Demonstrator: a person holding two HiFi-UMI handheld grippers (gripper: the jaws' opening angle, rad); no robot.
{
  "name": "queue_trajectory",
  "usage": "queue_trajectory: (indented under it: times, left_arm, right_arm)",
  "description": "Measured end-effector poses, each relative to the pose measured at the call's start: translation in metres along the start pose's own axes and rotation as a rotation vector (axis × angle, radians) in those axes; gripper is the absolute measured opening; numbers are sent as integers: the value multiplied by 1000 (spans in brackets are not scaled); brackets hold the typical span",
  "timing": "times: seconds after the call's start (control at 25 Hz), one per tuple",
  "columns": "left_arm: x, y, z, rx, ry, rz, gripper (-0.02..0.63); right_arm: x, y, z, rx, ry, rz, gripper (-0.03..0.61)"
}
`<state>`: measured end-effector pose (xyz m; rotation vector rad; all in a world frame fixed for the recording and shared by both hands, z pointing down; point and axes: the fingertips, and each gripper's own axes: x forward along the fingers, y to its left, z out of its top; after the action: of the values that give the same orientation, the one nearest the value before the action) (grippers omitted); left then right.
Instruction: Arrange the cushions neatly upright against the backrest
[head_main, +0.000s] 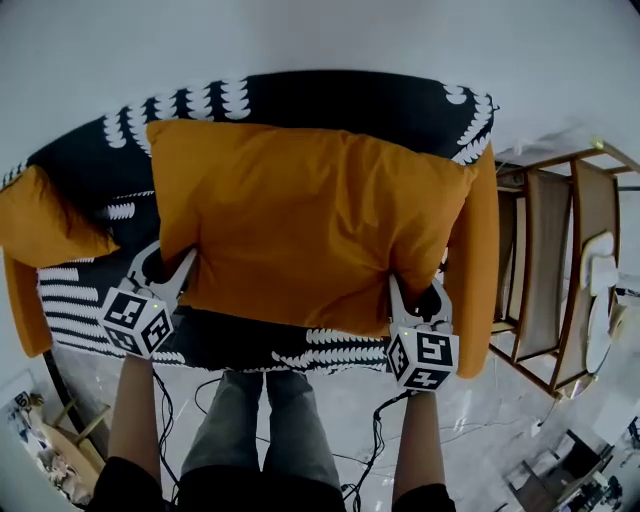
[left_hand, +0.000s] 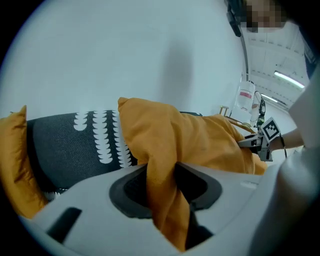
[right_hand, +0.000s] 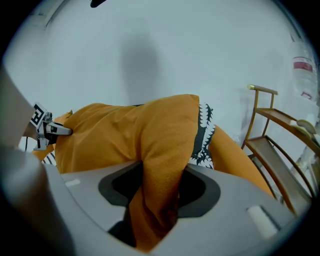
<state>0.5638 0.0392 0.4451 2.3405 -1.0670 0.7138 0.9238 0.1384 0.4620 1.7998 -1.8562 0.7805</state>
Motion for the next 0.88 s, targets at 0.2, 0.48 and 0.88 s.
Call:
queue_trajectory:
  times: [0.2,0.48,0.88]
  left_arm:
    - [-14,16,22,-18,-64,48,149]
    - [-13,38,43,-55,-134,121,153]
    - [16,43,22,-106,-95,132,170]
  right_arm:
    - [11,12,42,-54,-52,24,225]
    - [42,18,90,-128,-105,67,224]
    - [82,3,83,-129,-61,62,233]
